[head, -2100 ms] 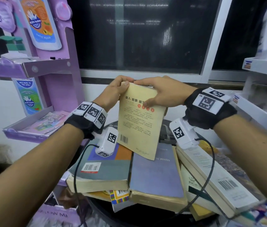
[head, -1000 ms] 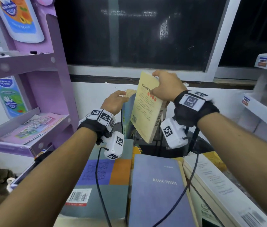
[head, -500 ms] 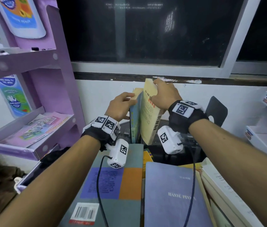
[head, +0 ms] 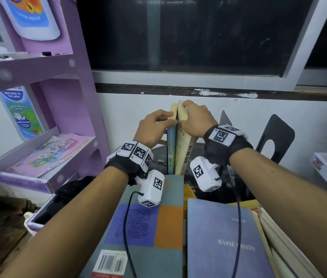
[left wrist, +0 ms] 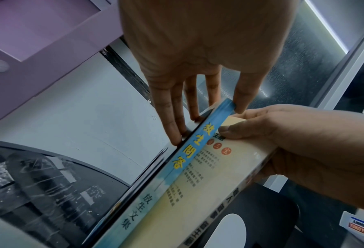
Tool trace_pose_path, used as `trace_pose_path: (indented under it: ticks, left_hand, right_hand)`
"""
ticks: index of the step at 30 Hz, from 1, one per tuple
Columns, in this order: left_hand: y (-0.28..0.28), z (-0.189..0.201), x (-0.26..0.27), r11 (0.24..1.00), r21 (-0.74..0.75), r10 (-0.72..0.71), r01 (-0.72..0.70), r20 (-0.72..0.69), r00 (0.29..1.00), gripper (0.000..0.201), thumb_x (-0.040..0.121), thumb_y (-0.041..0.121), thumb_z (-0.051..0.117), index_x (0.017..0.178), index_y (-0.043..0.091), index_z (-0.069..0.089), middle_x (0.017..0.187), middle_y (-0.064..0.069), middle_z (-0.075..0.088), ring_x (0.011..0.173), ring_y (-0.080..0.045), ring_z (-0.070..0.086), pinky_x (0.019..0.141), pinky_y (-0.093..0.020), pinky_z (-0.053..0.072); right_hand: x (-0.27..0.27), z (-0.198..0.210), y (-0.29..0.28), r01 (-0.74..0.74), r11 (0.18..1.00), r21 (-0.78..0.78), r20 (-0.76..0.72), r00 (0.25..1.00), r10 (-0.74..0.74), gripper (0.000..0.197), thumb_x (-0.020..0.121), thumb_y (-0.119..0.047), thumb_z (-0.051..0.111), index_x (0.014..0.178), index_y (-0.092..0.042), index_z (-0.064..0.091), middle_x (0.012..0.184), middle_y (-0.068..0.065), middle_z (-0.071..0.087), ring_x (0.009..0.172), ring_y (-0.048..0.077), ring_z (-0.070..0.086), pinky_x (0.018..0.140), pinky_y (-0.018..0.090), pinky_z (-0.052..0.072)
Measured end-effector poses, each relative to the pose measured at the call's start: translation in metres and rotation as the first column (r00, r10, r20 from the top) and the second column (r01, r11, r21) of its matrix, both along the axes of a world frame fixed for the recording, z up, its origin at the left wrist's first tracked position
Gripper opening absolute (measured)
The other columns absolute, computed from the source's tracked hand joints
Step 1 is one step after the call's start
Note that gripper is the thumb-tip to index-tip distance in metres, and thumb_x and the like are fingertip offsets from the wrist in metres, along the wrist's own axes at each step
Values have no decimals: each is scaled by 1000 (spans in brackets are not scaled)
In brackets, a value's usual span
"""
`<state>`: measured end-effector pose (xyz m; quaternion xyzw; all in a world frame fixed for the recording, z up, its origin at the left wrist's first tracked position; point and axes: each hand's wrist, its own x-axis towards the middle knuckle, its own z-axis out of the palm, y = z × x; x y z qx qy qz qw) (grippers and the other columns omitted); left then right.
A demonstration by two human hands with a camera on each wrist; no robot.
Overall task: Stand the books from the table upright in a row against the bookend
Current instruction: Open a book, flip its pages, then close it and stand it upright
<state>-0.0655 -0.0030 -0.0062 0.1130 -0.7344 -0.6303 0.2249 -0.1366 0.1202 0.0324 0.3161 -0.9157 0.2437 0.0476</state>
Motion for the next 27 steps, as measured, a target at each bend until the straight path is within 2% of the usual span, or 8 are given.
trace_pose_path:
  ticks: [6,10,14,16,18,20,23,27]
  left_hand:
    - [-1,0,0,999,12,-38,38,5,999,29,87,19,67,116,17,64,113,-6,62,86,-20,67,60,-34,58]
    - [-2,-2,0,999,15,-51,51,-5,999,30,88,20,66,118,18,64,115,-6,62,90,-19,68,58,-30,57]
    - [-6,-2,2,997,43,-64,65,-15,998,27,90,19,64,117,16,64,109,-3,65,88,-19,68,62,-33,59]
    - [-6,-2,3,995,57,-75,76,-14,997,26,92,18,61,117,16,64,105,-1,67,85,-18,69,65,-35,60]
    - [-6,-2,4,995,62,-82,83,-19,996,25,93,18,59,118,17,63,103,0,67,83,-17,69,64,-35,59]
    - [-5,-2,5,994,64,-81,83,-25,996,26,93,18,58,119,16,63,103,0,67,84,-17,68,61,-32,58]
    - [-5,-2,6,994,62,-93,94,-24,995,28,93,19,59,121,17,62,104,2,68,87,-16,68,61,-31,58]
    - [-5,-2,5,994,52,-96,97,-24,995,28,93,19,60,120,17,63,105,0,68,89,-18,69,63,-33,59]
  right_hand:
    - [0,-5,1,-22,999,33,43,999,21,46,92,-23,54,134,-12,40,128,21,52,112,37,54,85,36,48]
    - [5,-4,-1,-55,998,26,70,996,53,43,93,-23,49,134,-13,41,127,20,53,107,35,57,78,32,47]
    - [12,1,-2,-115,993,-26,210,971,118,43,91,-23,48,132,-12,40,118,17,56,89,35,66,72,45,59]
    - [15,3,-1,-136,990,-42,293,945,142,40,90,-21,50,128,-14,39,108,16,62,80,32,70,65,45,61]
    - [16,5,0,-153,987,-57,357,920,164,40,88,-18,55,124,-16,39,105,14,65,78,30,72,67,43,61]
    - [15,5,2,-188,981,-45,391,900,190,51,83,-14,65,127,-16,39,108,15,65,81,29,72,70,43,61]
    - [14,2,7,-249,968,37,318,921,224,68,76,-12,77,131,-17,38,109,13,65,81,24,72,70,39,61]
    - [16,-4,12,-256,966,42,188,952,244,83,76,-18,80,142,-18,30,101,7,64,73,16,67,70,31,59]
